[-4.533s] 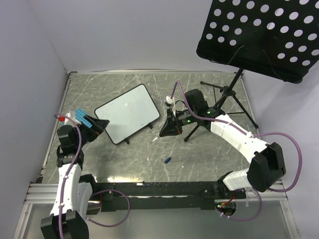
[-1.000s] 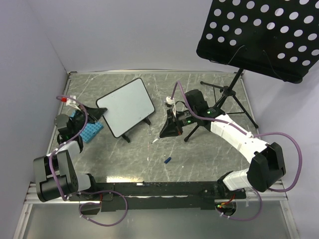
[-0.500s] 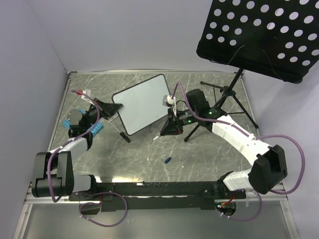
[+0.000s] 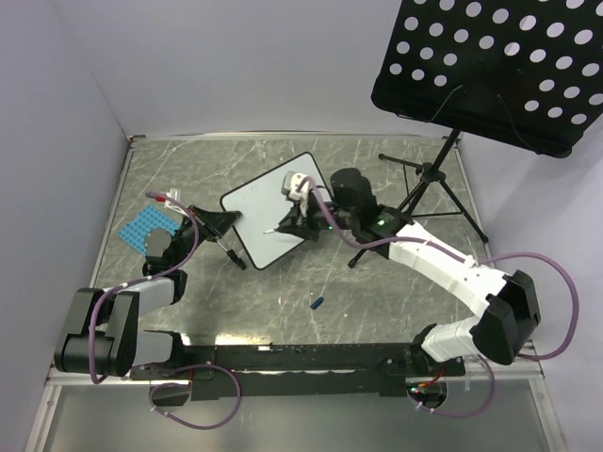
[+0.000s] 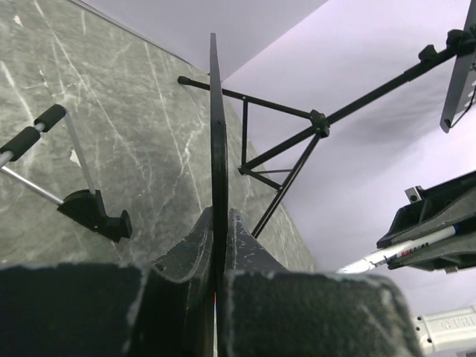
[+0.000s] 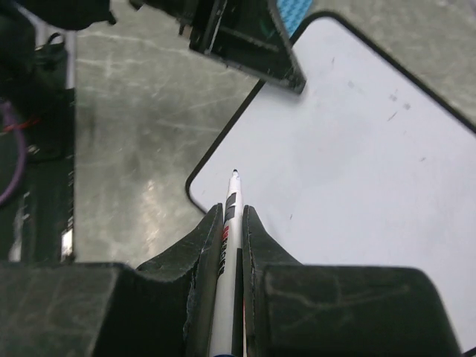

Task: Write a sentence on the whiteboard
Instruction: Place the whiteboard at the center of the board.

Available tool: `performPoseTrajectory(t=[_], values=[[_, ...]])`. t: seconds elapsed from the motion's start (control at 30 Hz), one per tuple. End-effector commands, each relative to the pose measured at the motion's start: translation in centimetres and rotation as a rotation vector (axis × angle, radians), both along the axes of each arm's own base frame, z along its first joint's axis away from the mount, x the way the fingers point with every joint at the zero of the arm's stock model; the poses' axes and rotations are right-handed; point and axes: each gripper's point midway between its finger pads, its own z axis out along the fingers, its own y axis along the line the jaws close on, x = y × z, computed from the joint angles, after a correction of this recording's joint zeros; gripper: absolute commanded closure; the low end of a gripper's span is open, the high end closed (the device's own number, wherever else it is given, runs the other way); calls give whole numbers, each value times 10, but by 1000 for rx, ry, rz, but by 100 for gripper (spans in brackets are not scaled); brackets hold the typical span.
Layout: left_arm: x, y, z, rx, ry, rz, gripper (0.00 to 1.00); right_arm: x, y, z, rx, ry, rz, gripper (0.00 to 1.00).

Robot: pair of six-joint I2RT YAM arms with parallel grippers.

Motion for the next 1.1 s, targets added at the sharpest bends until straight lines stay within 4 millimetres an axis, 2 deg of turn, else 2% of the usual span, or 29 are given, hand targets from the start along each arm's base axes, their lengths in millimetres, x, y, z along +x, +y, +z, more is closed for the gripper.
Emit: performPoseTrajectory(t=[0.0,0.17,0.33,0.57,0.87,1.07], values=[[-8,3,46,-65,-190,23,99,33,20,12,46,-143,-142,100],[-11,2,34,-34,-175,29,99,38,22,12,73,-145,-169,100],[-10,3,19,17,-156,56,99,40,36,-1,81,-109,-160,100],[-12,5,-1,88,-143,82,99,39,45,-15,89,-82,-166,100],[-16,0,6,-3,-155,39,99,36,51,-24,101,-84,-154,100],[-14,0,1,-4,-135,41,99,33,58,-35,100,-85,-143,100]])
